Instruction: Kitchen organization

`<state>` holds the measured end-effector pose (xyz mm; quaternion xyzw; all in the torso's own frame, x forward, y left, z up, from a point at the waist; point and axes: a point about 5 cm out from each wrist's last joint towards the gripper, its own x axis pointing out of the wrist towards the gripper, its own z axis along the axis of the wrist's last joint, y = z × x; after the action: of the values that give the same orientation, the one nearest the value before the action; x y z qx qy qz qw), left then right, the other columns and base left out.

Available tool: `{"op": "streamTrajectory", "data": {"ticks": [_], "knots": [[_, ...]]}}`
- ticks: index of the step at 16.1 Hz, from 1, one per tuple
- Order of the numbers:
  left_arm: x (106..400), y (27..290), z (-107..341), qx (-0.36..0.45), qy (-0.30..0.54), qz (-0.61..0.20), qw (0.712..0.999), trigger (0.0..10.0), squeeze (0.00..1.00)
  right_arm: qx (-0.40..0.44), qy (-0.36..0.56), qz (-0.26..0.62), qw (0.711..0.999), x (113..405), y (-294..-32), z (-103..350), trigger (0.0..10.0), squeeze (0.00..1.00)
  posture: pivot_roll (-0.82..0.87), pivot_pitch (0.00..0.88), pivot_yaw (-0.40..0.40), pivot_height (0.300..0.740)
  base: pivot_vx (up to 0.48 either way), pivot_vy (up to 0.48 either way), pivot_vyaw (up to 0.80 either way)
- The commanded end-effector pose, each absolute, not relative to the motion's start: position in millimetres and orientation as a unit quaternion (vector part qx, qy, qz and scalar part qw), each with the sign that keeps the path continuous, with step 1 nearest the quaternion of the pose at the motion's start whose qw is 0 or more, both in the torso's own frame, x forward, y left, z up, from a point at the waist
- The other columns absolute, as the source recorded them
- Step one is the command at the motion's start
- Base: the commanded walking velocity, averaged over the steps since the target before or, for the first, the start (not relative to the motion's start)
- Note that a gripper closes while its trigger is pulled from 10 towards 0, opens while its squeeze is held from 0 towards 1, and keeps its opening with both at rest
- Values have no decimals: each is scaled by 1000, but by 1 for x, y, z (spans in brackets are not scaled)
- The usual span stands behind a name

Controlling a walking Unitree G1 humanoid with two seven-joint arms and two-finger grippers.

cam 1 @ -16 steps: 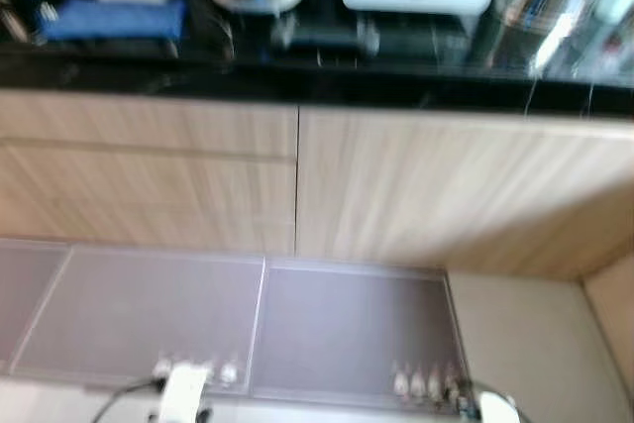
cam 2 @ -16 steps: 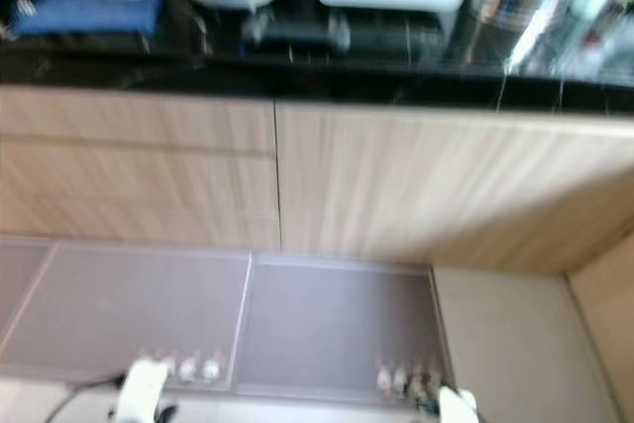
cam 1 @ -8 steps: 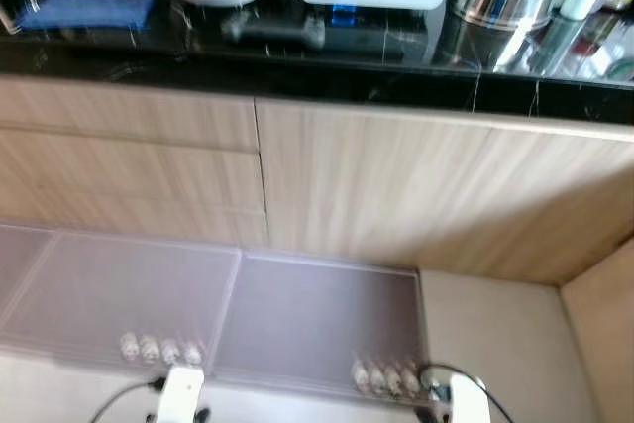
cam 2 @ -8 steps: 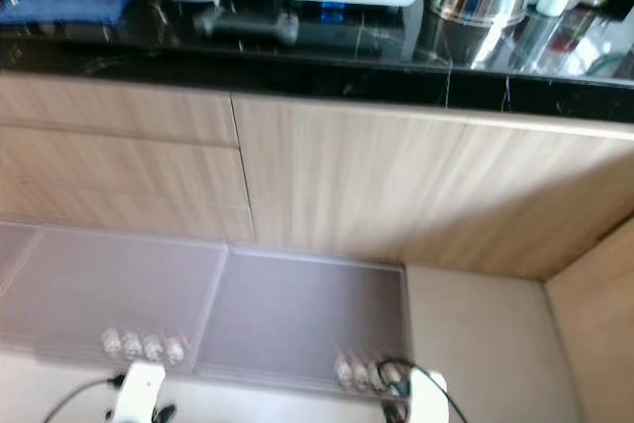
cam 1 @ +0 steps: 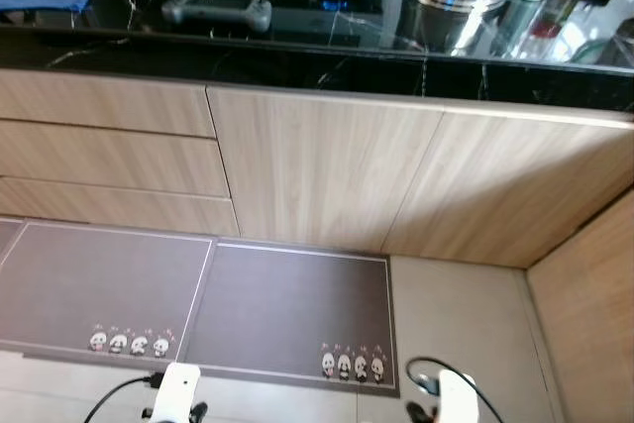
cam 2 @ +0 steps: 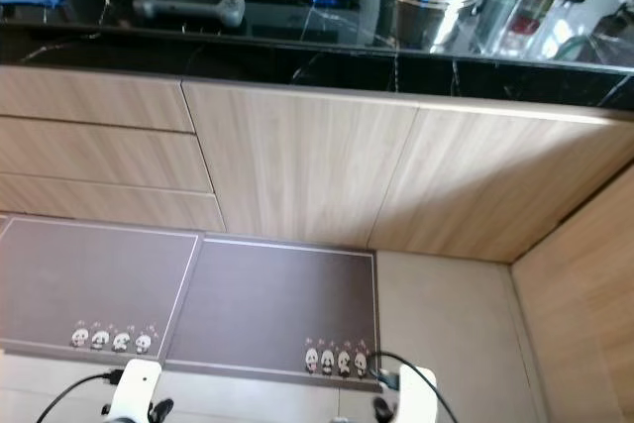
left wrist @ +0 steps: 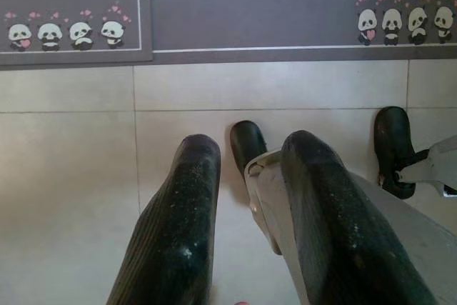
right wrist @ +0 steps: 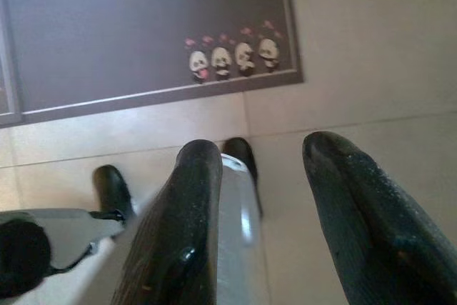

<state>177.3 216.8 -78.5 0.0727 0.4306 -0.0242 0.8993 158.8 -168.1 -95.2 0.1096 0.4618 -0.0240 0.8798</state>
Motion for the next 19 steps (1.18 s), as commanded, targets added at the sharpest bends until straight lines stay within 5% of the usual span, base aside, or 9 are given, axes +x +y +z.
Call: {"op": "streamTrajectory", "data": {"ticks": [1,6,19], "knots": [[169,221,-82,80,452,-29,888,10000,0,111,469,-25,876,157,-165,-97,10000,0,-41,107,-21,740,0,0,0],[172,220,-81,77,450,-29,889,10000,0,111,477,-26,871,150,-167,-99,10000,0,-22,109,-26,740,0,0,0],[167,213,-85,83,455,-39,886,10000,0,107,481,-23,870,149,-170,-99,10000,0,-16,104,-27,740,0,-61,-681]]}}
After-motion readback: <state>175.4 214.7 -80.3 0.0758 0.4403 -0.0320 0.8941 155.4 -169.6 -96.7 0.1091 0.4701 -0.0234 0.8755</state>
